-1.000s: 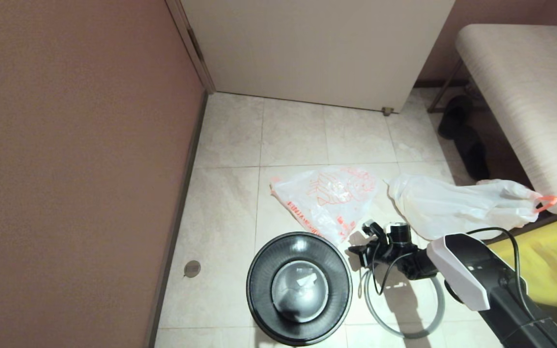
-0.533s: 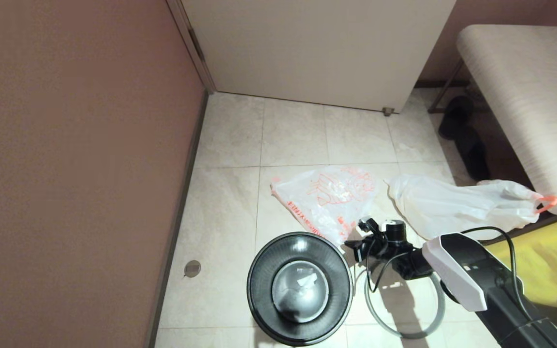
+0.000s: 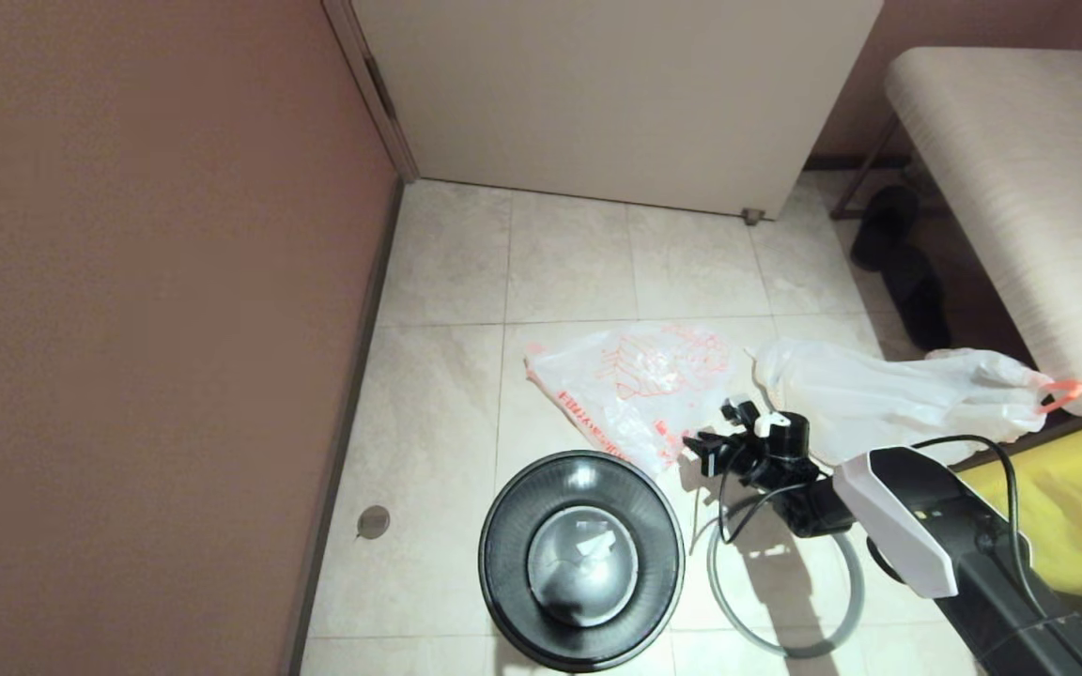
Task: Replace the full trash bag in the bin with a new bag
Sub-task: Pick up a new trash bag
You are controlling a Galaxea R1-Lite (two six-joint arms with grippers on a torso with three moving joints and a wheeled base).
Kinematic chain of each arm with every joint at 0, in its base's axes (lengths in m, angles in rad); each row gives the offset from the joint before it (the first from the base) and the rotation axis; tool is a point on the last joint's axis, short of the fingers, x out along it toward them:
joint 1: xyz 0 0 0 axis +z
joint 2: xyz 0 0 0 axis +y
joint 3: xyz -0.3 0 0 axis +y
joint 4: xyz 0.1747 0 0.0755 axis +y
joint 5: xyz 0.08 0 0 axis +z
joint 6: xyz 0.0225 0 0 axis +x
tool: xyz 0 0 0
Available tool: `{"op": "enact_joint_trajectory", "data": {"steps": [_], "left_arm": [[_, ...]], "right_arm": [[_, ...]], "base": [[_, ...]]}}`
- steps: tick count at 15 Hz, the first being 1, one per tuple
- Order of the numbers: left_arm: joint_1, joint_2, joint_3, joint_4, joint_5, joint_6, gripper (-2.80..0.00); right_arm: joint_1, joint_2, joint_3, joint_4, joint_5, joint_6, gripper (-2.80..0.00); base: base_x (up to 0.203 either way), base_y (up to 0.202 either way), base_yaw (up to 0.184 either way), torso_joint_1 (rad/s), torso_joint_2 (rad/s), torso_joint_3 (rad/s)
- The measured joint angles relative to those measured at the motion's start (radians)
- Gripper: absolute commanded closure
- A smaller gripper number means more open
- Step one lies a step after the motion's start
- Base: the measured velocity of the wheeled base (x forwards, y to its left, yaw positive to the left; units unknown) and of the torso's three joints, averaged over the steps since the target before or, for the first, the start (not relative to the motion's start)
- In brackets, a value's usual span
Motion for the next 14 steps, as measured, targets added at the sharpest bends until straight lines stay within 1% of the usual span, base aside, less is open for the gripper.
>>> {"op": "enact_joint_trajectory", "data": {"steps": [2,4,6,10,13,14], "left_arm": [[0.0,0.0,0.0,0.0,0.0,0.0,0.0],[0.0,0.0,0.0,0.0,0.0,0.0,0.0],[0.0,0.0,0.0,0.0,0.0,0.0,0.0],[0.0,0.0,0.0,0.0,0.0,0.0,0.0],[0.0,0.0,0.0,0.0,0.0,0.0,0.0],[0.0,0.0,0.0,0.0,0.0,0.0,0.0]], "right_arm": [[0.012,0.002,-0.001,-0.002,0.001,0.006,-2.8],[0.008,-0.002,-0.002,-0.001,0.0,0.014,-2.8],[0.014,-0.012,-0.003,-0.002,0.005,0.043,-2.8],[0.028,-0.018,-0.003,-0.006,0.006,0.038,-2.8],[0.049,-0.008,-0.004,-0.088,0.001,0.037,-2.8],[0.053,-0.001,-0.004,-0.092,-0.001,0.033,-2.8]], "base": [[0.0,0.0,0.0,0.0,0.0,0.0],[0.0,0.0,0.0,0.0,0.0,0.0],[0.0,0.0,0.0,0.0,0.0,0.0],[0.0,0.0,0.0,0.0,0.0,0.0],[0.0,0.0,0.0,0.0,0.0,0.0],[0.0,0.0,0.0,0.0,0.0,0.0]]}}
